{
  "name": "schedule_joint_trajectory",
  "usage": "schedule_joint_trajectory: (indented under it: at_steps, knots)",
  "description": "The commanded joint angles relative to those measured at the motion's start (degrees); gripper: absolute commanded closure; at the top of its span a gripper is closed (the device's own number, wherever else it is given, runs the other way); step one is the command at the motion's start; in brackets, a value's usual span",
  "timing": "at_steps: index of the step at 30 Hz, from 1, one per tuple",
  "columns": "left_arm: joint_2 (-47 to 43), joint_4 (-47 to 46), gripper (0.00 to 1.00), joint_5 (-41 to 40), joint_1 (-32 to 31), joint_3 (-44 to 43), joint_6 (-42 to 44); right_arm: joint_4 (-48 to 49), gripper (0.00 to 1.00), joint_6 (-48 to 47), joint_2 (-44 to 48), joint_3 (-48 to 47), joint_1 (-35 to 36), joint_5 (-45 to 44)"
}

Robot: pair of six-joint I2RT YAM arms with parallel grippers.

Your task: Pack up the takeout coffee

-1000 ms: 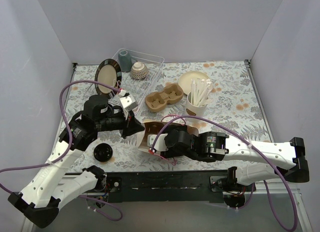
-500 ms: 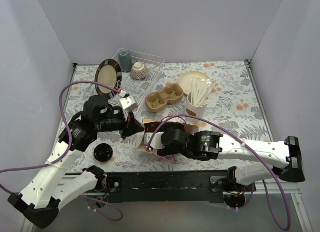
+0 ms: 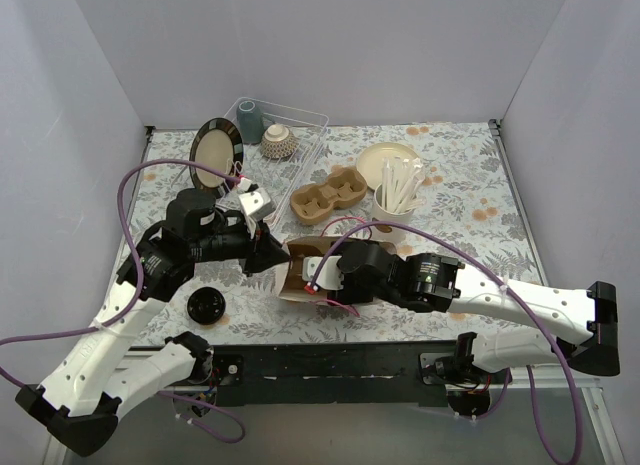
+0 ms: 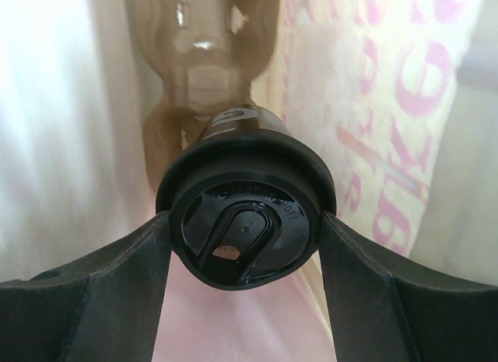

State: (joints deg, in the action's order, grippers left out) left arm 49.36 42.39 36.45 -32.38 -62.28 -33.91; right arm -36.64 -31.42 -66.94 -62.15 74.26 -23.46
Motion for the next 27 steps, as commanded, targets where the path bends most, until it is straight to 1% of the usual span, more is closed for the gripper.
schedule_joint_trajectory:
  at_steps: [1,3,4,5,9,10,13,14,17,20,22,24,26,27]
  knots:
    - [1.52,-0.82,0.7,-4.36,-0.05,-5.48,-3.53,0.87,0.53,-0.75,-1.18,-1.13,0.01,3.68]
    - [2.31,0.4,0.64,-6.98,-0.05,-6.88,-3.0,1.31,0.54,-0.66,-1.79,-1.39,0.1,4.21]
    - [2.75,0.93,0.57,-7.61,-0.05,-7.32,-2.05,1.4,0.54,-0.66,-1.97,-1.39,0.01,4.48]
    - [3.02,1.55,0.54,-7.71,-0.05,-7.68,-1.25,1.4,0.55,-0.57,-2.14,-1.48,0.01,4.57]
    - [4.33,2.87,0.49,-7.01,-0.05,-8.21,1.91,1.84,0.55,-0.92,-2.06,-1.48,0.01,4.92]
    - [4.25,2.7,0.48,-4.83,-0.05,-8.21,3.14,1.66,0.55,-0.92,-2.32,-1.74,0.1,4.66]
    - [3.64,1.29,0.47,-1.57,-0.14,-7.33,4.64,1.93,0.55,-0.92,-2.23,-1.92,0.01,4.39]
    - [3.63,1.03,0.46,0.1,-0.05,-6.72,6.47,1.84,0.55,-0.92,-2.15,-1.84,0.01,4.48]
    - [4.68,0.41,0.46,-2.15,-0.05,-6.62,9.29,1.75,0.55,-0.49,-1.97,-1.92,0.1,4.57]
    - [7.05,-0.03,0.46,-2.61,-0.05,-7.41,11.49,1.75,0.56,-0.13,-1.36,-1.4,0.27,4.83]
    - [8.02,-0.47,0.46,-2.26,-0.05,-7.94,11.24,1.84,0.56,-0.05,-0.92,-1.04,0.27,4.92]
    - [9.61,1.19,0.48,-3.39,-0.05,-9.86,9.4,1.31,0.56,0.22,-0.83,-1.3,0.45,4.39]
    - [9.26,2.25,0.48,-4.62,-0.05,-10.14,8.08,0.87,0.56,1.01,-0.74,-1.4,0.36,4.04]
    - [7.61,2.69,0.46,-6.11,-0.05,-9.27,7.46,0.96,0.56,1.27,-0.39,-0.96,0.45,4.04]
